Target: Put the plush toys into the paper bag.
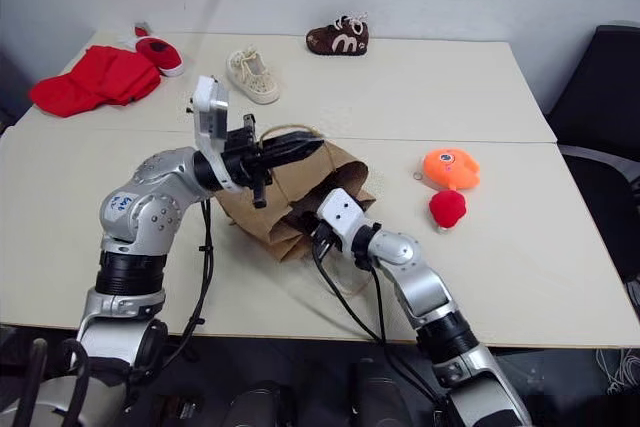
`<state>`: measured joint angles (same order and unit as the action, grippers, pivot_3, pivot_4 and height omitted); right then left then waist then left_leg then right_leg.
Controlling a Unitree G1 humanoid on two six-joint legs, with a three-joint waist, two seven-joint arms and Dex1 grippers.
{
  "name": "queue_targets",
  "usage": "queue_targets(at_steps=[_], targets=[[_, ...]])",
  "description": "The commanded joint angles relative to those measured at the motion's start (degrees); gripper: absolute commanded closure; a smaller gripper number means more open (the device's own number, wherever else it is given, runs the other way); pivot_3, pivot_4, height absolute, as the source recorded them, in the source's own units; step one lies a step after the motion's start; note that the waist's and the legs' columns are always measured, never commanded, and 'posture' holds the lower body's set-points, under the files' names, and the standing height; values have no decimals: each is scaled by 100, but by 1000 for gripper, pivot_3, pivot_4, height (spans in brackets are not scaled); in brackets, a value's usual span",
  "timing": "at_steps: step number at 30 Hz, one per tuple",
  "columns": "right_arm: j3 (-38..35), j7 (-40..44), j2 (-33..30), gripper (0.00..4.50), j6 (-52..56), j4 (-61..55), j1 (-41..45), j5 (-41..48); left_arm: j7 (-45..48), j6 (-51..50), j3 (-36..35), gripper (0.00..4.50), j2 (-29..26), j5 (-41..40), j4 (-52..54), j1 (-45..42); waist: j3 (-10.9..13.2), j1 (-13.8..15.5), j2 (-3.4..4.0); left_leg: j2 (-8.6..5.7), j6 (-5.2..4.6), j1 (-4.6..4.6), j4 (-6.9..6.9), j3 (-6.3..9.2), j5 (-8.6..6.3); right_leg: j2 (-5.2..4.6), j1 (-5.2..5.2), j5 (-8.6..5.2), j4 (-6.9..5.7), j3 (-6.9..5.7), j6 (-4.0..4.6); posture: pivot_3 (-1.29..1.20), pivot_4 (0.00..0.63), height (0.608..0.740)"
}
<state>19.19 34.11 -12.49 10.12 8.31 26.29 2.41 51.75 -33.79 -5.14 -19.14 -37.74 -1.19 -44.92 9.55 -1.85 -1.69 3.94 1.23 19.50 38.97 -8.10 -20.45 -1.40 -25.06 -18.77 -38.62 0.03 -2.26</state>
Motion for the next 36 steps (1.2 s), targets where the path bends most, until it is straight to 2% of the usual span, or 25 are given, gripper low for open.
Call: queue_targets(at_steps=[1, 4, 7, 15, 16, 19, 22, 26, 30, 33, 36], targets=[[34, 46, -36, 4469, -306, 321, -81, -175, -503, -129, -785, 4500, 44, -582, -271, -491, -1, -3, 0, -1, 0, 0, 0, -1, 0, 0, -1, 0, -1, 1, 0, 0, 150, 740], [-66, 58, -79, 4469, -337, 376, -190, -151, -720, -247, -1182, 4500, 1, -849, -578, -748, -1, -9, 0, 0, 0, -6, -1, -1, 0, 0, 3, 0, -1, 1, 0, 0, 150, 740], [-109, 98, -116, 4469, -378, 350, -240, -134, -731, -317, -1219, 4500, -78, -860, -692, -834, -1, 3, 0, 0, 1, -7, -1, -1, 0, -2, 3, 0, -1, 1, -1, 0, 150, 740], [-442, 722, 109, 4469, -801, -351, -348, 685, -271, -216, -258, 4500, 34, -433, -281, -271, 0, 4, 0, -3, 1, -5, 0, 3, 0, -4, 9, 1, 4, -4, -2, 0, 150, 740], [-534, 738, 90, 4469, -604, -558, -410, 850, -251, -168, -201, 4500, 73, -396, -281, -224, 0, 5, 0, -3, 1, -5, 0, 3, 0, -4, 7, 1, 2, -4, -2, 0, 150, 740], [-692, 1071, -237, 3902, -221, -1381, -750, 1301, -215, -52, -97, 4500, 142, -306, -311, -179, 2, 3, 3, -2, 2, -2, 0, 3, 0, -2, 2, 1, -1, -2, -2, 0, 150, 740], [-1166, 1137, -663, 2914, -57, -2358, -1312, 1740, -87, 13, -29, 4500, 104, -238, -373, -198, 3, 21, 3, -2, 3, -1, -7, 3, -1, -1, 1, 1, 6, -1, -2, 0, 150, 740], [-2306, 1100, -1123, 1457, 103, -3483, -2317, 2729, 80, 62, -16, 4500, 46, -194, -489, -257, 3, 43, 3, -8, 2, 3, -7, 6, -1, -3, 4, 2, 13, -3, -4, 0, 150, 740], [-3531, 1051, -1525, 43, -241, -3555, -3533, 2655, 199, 109, 9, 4500, 24, -144, -550, -305, 4, 39, 1, -9, 1, -16, -11, 10, -2, 0, 31, 3, 26, -5, -7, 0, 150, 740], [-4703, 759, -1427, 43, -885, -2891, -4349, 2461, 179, 132, 36, 4500, 60, -110, -522, -304, 4, 63, 1, -13, 0, -30, -32, 19, -2, 2, 51, 4, 47, -7, -10, 0, 150, 740], [-4884, 579, -1458, 43, -1285, -2398, -4557, 2038, 132, 120, 41, 4500, 74, -109, -434, -247, 4, 34, 1, -13, -2, -31, -38, 11, -2, 3, 51, 9, 59, 0, -20, 0, 150, 740]])
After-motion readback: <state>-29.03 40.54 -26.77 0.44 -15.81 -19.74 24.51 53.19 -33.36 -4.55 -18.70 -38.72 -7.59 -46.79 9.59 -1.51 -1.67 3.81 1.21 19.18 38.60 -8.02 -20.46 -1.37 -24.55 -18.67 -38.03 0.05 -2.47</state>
